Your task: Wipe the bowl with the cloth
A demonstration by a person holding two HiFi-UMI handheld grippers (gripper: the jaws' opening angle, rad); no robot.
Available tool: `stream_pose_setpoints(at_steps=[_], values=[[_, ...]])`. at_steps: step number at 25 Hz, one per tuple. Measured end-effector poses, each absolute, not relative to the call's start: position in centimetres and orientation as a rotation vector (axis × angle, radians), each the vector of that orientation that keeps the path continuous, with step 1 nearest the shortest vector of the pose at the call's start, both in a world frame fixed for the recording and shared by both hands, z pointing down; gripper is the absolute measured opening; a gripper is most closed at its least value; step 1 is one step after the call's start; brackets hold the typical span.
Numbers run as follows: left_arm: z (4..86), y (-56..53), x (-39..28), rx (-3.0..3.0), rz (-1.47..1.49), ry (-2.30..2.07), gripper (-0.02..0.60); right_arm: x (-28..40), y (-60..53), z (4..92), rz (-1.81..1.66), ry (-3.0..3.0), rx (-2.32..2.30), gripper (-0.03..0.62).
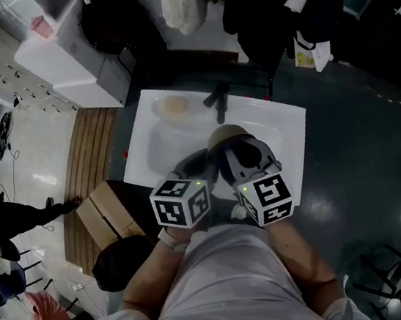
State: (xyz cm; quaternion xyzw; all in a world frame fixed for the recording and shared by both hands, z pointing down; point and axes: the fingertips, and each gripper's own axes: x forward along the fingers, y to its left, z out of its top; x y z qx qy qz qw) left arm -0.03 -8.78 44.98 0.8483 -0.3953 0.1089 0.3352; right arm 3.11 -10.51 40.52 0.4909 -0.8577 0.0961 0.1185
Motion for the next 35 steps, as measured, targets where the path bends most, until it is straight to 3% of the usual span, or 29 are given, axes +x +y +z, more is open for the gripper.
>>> stream_pose_setpoints(at_steps=[19, 35], values=[[45.3, -9.3, -2.7, 2.19, 0.264, -1.152, 0.038, 1.5, -7.0, 45.9, -0.459, -1.984, 0.906, 0.038], [45.8, -6.9, 0.9, 2.228, 0.288, -0.992, 0.051, 2.0, -7.8, 39.3, -0.752, -1.876, 1.259, 0.037]])
